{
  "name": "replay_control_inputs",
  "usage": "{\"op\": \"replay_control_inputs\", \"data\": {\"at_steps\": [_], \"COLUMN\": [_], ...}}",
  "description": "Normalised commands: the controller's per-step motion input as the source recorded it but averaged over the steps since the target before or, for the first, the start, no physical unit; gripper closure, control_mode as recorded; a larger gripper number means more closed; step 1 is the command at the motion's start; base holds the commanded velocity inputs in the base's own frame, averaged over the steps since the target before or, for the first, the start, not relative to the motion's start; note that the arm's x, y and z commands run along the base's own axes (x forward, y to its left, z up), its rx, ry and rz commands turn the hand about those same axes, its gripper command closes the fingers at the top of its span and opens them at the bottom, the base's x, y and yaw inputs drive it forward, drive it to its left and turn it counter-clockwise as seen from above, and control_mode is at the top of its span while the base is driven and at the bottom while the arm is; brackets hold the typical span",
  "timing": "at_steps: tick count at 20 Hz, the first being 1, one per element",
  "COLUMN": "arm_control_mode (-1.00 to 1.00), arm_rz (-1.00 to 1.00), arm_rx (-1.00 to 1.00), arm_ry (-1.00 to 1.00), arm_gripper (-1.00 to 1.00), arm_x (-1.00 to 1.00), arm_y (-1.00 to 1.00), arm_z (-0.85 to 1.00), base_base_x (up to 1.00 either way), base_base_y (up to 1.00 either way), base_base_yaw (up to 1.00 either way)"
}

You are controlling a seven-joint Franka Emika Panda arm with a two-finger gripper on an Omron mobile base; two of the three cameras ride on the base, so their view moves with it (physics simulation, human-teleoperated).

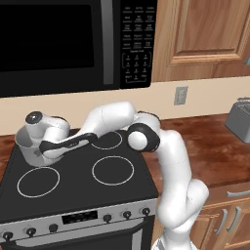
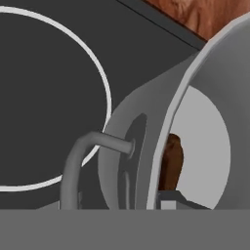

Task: Turn on the sink faucet. Then move the sweet potato from the counter to the sink. Turn off the sink. Move the vegetable from the sink to the pot next to the stove. Finally move the pot to the rear left burner.

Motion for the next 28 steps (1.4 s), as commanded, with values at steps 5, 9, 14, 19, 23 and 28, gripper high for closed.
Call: {"op": "replay_control_inputs", "data": {"at_steps": [5,9,14,19,23,28], "arm_control_mode": [-1.00,-1.00,-1.00,-1.00,-1.00,-1.00], "arm_rz": [0.00,0.00,0.01,0.00,0.00,0.00], "arm_rx": [0.00,0.00,0.00,0.00,0.00,0.00], "arm_ry": [-0.03,0.00,-0.01,-0.01,-0.01,0.00], "arm_gripper": [1.00,1.00,1.00,1.00,1.00,1.00], "arm_x": [0.23,0.34,0.35,0.28,0.30,0.27], "arm_y": [0.00,0.00,0.00,0.00,0.00,-0.05], "arm_z": [-0.19,-0.14,-0.17,-0.20,-0.18,-0.14], "base_base_x": [0.00,0.00,0.00,0.00,0.00,0.00], "base_base_y": [0.00,0.00,0.00,0.00,0.00,0.00], "base_base_yaw": [0.00,0.00,0.00,0.00,0.00,0.00]}}
